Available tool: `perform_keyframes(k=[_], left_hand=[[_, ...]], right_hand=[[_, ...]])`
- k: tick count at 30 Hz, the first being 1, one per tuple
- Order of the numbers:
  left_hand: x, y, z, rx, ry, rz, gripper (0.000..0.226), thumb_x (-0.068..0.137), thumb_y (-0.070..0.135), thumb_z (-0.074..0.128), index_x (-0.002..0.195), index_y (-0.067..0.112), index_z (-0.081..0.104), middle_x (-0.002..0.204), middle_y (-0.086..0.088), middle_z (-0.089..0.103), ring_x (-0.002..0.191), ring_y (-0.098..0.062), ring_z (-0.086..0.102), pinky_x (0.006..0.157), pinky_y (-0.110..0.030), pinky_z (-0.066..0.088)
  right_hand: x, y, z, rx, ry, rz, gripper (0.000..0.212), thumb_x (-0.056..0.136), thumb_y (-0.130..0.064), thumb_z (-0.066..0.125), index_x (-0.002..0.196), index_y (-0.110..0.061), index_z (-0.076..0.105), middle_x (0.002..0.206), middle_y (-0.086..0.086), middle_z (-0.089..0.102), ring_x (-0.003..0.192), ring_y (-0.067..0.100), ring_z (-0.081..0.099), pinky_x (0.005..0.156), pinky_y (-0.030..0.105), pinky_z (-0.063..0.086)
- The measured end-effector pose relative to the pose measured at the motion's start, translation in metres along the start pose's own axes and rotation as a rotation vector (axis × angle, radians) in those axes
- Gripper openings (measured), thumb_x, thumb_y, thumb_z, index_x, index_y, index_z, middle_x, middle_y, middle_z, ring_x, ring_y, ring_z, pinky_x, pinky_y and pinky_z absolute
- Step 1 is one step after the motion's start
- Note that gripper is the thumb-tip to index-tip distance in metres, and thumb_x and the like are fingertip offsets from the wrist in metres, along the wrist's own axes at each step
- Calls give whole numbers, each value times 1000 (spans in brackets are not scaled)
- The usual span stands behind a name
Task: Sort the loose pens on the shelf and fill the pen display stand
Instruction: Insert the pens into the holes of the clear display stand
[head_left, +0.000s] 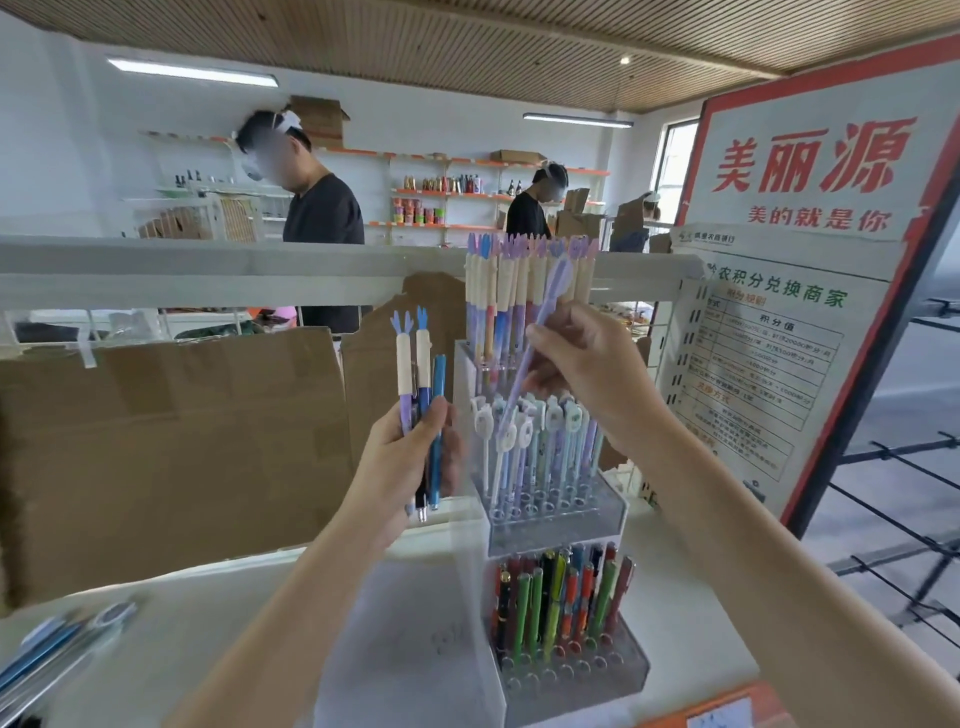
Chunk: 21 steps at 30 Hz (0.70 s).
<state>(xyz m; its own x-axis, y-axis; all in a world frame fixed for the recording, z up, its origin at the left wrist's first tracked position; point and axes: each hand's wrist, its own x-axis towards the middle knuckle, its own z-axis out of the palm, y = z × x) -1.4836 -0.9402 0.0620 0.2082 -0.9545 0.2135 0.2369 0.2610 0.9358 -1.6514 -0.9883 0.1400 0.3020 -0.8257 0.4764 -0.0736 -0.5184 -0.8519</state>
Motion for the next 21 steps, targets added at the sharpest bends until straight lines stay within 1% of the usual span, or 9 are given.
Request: perform_keyframes(k=[2, 4, 6, 8, 12, 14, 17, 19, 21], left_hand=[[-8, -9, -6, 33, -17, 6, 25, 94, 27, 49, 95, 3, 56, 54, -1, 47, 38, -12, 37, 38, -20, 32], [-14, -17, -8, 48, -29, 15, 25, 95, 25, 47, 97, 2, 56, 50, 3, 42, 37, -9, 31, 37, -18, 28], [-19, -24, -6, 37, -16, -3, 22, 98, 22, 43, 96, 4, 55, 50, 4, 40, 36, -8, 29, 36, -18, 26], [-23, -30, -3, 36, -14, -27, 18, 100, 18, 40, 93, 5, 51, 52, 2, 43, 39, -9, 29, 37, -19, 26], [-29, -39, 1, 88, -70, 15, 20, 100, 17, 40, 82, 10, 37, 56, -6, 41, 44, -14, 29, 42, -21, 28], [-30, -41, 2, 80, -84, 40, 20, 99, 18, 41, 82, 8, 40, 61, -13, 41, 45, -15, 30, 43, -22, 29], [-32, -43, 2, 49, -101, 62, 23, 95, 25, 46, 78, 10, 49, 66, -16, 42, 45, -15, 31, 43, -23, 30], [-33, -42, 2, 36, -119, 75, 23, 90, 30, 49, 71, 19, 56, 64, -15, 41, 44, -16, 32, 44, -23, 31], [-35, -41, 1, 30, -119, 76, 19, 88, 31, 50, 81, 14, 55, 61, -14, 42, 44, -17, 34, 45, -23, 33]], right_hand=[[-11, 11, -3, -108, 13, -28, 11, 91, -10, 58, 81, -6, 56, 62, 2, 67, 54, 15, 66, 52, 20, 54], [-24, 27, -5, -237, 44, -59, 10, 91, -13, 59, 82, -8, 56, 65, 2, 67, 55, 10, 67, 53, 18, 54], [-32, 42, -6, -341, 64, -71, 9, 92, -15, 57, 84, -12, 55, 69, 0, 67, 56, 4, 66, 56, 19, 56], [-36, 56, -5, -386, 52, -26, 8, 92, -16, 56, 84, -15, 54, 71, -2, 67, 58, 2, 66, 61, 20, 57], [-38, 74, 0, -416, 52, 53, 10, 94, -16, 53, 90, -7, 54, 73, -1, 69, 61, 4, 68, 64, 22, 57], [-38, 77, 2, -413, 54, 33, 9, 95, -14, 53, 87, -10, 53, 71, -3, 68, 59, 1, 66, 63, 19, 56], [-44, 85, 7, -483, -9, 58, 12, 94, -12, 53, 83, -16, 52, 71, -4, 65, 57, 2, 64, 59, 18, 55], [-49, 94, 12, -633, -64, 110, 10, 94, -19, 55, 89, -10, 58, 72, -5, 63, 55, 6, 59, 57, 21, 53], [-50, 101, 15, -702, -64, 143, 16, 93, -23, 56, 95, -9, 62, 76, -4, 62, 57, 3, 55, 55, 16, 47]])
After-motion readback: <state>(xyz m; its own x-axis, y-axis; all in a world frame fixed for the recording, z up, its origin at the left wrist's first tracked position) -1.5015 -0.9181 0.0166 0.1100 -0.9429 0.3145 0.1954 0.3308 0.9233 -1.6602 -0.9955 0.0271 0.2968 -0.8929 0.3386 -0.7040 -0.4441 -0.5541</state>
